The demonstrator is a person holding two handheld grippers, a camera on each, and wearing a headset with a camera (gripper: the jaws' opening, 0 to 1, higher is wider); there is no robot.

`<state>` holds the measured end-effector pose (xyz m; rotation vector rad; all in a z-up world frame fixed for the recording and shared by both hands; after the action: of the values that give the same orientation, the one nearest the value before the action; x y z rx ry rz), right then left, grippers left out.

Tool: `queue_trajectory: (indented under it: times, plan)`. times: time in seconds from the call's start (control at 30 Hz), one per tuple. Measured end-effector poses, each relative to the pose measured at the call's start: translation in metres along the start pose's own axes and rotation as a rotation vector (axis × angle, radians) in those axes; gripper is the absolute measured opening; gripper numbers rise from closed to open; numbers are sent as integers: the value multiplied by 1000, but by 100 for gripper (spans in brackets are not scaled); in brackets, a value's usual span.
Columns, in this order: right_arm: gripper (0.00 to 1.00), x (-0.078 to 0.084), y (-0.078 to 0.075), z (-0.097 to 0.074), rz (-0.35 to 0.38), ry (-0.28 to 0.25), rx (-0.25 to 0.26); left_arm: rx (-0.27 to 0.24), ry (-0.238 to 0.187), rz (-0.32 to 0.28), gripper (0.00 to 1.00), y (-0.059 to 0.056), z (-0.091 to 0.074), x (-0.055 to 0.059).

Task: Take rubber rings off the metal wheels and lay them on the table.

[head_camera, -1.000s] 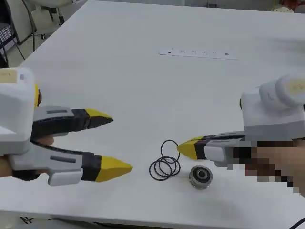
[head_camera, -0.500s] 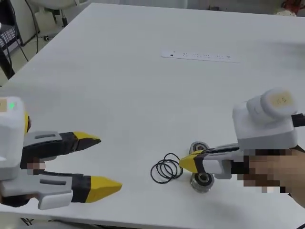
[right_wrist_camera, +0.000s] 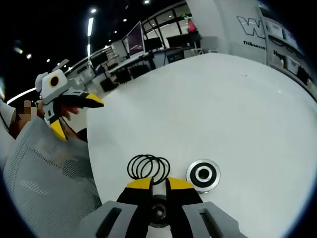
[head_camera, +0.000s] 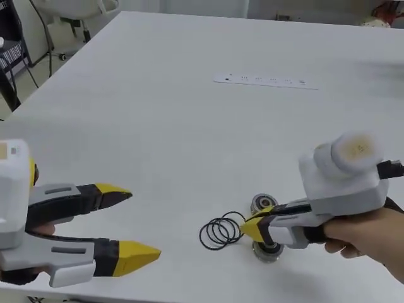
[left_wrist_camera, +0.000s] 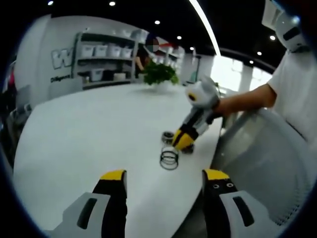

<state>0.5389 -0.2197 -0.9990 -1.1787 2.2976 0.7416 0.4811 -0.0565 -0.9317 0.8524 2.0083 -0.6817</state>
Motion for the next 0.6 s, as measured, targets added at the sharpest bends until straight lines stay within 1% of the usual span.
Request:
queue_trajectory:
  times: [0.03, 0.17, 0.27, 0.37, 0.6]
  plan:
    - [9, -1, 1, 0, -31, -6, 4, -1, -1, -1, 62, 0, 0, 0]
    - [12, -1, 3, 0, -35, 3, -2, -6, -5, -4, 62, -1, -1, -1]
    - [12, -1, 4, 0, -48, 7, -6, -10, -6, -7, 62, -1, -2, 0]
    - [12, -2, 6, -3, -70, 9, 0, -11, -9, -5, 62, -2, -2, -1]
    - [16, -3, 5, -7, -76, 11, 0, -1, -9, -1, 62, -6, 1, -1]
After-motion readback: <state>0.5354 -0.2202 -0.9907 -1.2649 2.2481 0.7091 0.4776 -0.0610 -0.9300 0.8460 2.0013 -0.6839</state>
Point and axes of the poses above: the centre of the closed fingertips' face, and the gripper's own axes: z roughly forward along the fingers, y roughly to its left, x roughly out of its underside, the point moved 3 cm from there along -z, roughly backward along the fingers, and after that the axes turned 5 degrees about y, right-handed, at the moved point
